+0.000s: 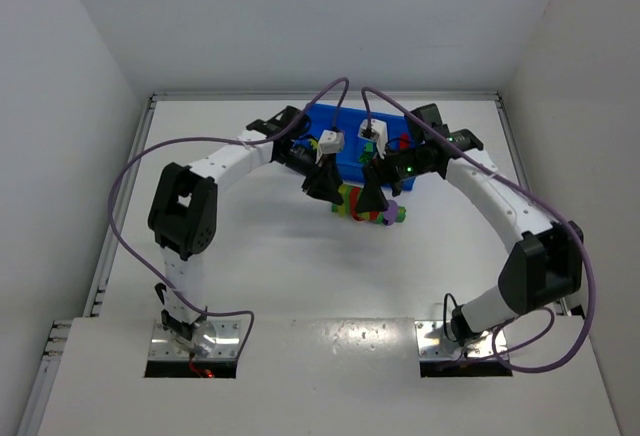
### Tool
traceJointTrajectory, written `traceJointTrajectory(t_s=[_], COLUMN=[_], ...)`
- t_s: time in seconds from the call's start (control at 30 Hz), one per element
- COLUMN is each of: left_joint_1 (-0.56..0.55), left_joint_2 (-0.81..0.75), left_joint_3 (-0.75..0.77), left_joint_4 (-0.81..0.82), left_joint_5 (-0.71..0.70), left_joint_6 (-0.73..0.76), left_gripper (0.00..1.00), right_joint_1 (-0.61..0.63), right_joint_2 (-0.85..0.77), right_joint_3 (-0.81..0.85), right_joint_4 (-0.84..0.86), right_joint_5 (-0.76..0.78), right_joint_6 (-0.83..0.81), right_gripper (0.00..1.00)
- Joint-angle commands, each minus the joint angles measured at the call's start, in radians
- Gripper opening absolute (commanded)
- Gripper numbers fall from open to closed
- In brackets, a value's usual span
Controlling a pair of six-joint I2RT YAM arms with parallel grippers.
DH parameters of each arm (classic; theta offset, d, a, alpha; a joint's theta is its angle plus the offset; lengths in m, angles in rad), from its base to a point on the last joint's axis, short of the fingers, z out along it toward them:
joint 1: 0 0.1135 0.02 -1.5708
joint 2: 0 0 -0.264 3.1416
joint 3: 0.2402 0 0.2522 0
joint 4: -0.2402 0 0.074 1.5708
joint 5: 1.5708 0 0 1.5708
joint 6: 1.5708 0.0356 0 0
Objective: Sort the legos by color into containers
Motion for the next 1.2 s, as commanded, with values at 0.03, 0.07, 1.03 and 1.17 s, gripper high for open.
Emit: traceJointTrajectory(t_s=[0.03, 0.07, 1.03, 1.17], left_joint_1=[-0.007, -0.007, 0.146, 0.174], left_joint_2=[-0.07, -0.082, -0.123, 0.097], left_joint_3=[0.03, 0.03, -0.121, 0.114], left_joint_4=[0.068, 0.078, 0.732, 0.68], left_joint_5=[0.078, 0.078, -0.488, -0.603], left_joint_6=[-0.034, -0.045, -0.493, -0.602], left_gripper=[0.14, 0.14, 0.2, 0.22], right_joint_1=[0.015, 0.015, -0.102, -0.111], right_joint_2=[0.015, 0.016, -0.135, -0.135], right_joint_3=[-0.014, -0.014, -0.165, -0.134], right_joint_4=[0.041, 0.041, 0.012, 0.035], right_joint_5=[-0.001, 0.008, 0.077, 0.068], right_joint_6=[-0.013, -0.013, -0.068, -0.047], right_gripper=[0.91, 0.87, 0.0, 0.0])
